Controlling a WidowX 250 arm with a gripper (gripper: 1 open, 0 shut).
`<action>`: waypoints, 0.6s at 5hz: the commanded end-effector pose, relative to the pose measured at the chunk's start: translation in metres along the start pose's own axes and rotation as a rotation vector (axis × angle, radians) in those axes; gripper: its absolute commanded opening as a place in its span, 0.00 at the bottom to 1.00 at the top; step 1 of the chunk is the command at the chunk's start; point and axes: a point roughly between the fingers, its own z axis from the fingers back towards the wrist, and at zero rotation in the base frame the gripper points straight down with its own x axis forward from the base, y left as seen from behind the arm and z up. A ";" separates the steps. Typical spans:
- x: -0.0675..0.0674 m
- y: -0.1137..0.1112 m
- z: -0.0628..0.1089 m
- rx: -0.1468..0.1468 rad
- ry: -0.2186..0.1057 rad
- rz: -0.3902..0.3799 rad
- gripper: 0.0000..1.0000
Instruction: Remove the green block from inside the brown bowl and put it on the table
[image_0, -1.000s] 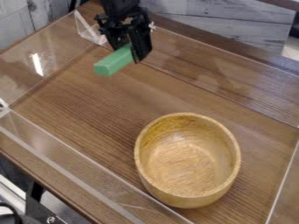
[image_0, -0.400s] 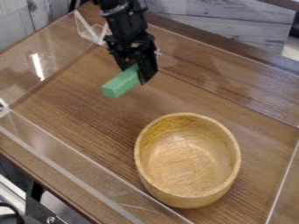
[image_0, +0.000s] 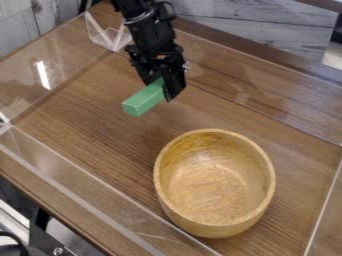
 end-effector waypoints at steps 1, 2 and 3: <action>0.012 -0.003 0.011 0.026 -0.041 -0.028 0.00; 0.014 -0.002 0.010 0.030 -0.036 -0.028 0.00; 0.016 -0.001 0.010 0.035 -0.031 -0.026 0.00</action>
